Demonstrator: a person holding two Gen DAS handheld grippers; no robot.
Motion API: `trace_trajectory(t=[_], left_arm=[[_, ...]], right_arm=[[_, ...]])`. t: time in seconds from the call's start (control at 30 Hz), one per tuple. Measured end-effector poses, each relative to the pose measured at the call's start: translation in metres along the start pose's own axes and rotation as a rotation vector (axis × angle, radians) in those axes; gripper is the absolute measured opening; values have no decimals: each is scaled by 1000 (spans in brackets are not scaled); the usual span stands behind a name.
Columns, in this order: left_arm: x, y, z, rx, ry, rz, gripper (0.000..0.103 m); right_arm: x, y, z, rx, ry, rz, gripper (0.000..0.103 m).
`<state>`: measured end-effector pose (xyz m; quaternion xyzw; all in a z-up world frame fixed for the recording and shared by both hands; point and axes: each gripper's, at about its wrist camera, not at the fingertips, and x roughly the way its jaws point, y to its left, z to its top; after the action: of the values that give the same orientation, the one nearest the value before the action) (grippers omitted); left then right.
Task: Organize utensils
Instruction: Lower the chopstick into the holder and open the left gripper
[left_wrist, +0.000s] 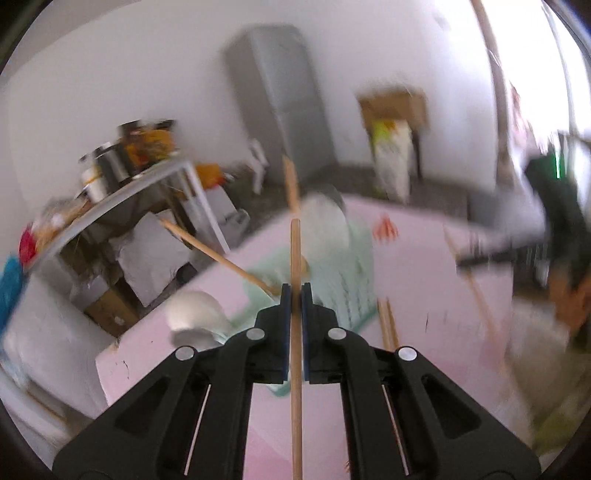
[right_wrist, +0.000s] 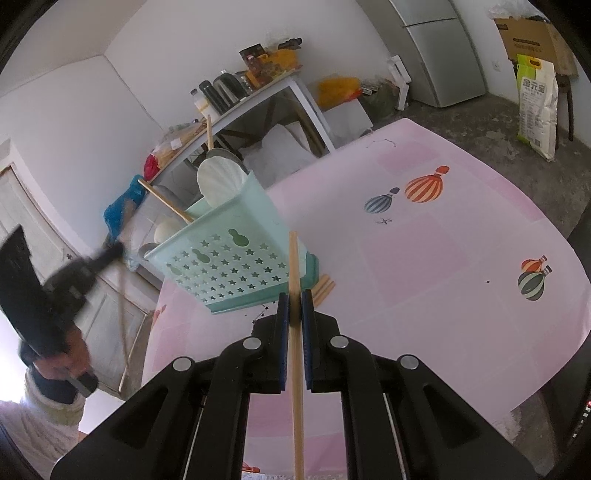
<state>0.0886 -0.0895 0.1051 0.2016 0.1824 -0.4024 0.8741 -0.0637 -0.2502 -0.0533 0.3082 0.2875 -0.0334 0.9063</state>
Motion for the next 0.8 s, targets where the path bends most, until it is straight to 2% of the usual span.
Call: trace_trajectory(t=[0.2,0.37,0.5,0.63,0.7,0.8], left_arm=[[-40,47,25,-201,-173,2,4],[-32,53,50,-328,-306,31,4],[-16,69,69,-489,-400,51,4],[2,80,79,-610,-453,109,4],[11,79,82,-621,-480,164,4],[32,80,83,-664,-470,230,4]], right_arm=[[1,2,0,1,4,4,7],[4,5,-2,-1,9,9,7],[4,4,-2,3,8,7,7],[5,1,-2,11,8,7,7],[5,-1,-2,18,9,7,7],[7,-5,-2,25,11,8,7]])
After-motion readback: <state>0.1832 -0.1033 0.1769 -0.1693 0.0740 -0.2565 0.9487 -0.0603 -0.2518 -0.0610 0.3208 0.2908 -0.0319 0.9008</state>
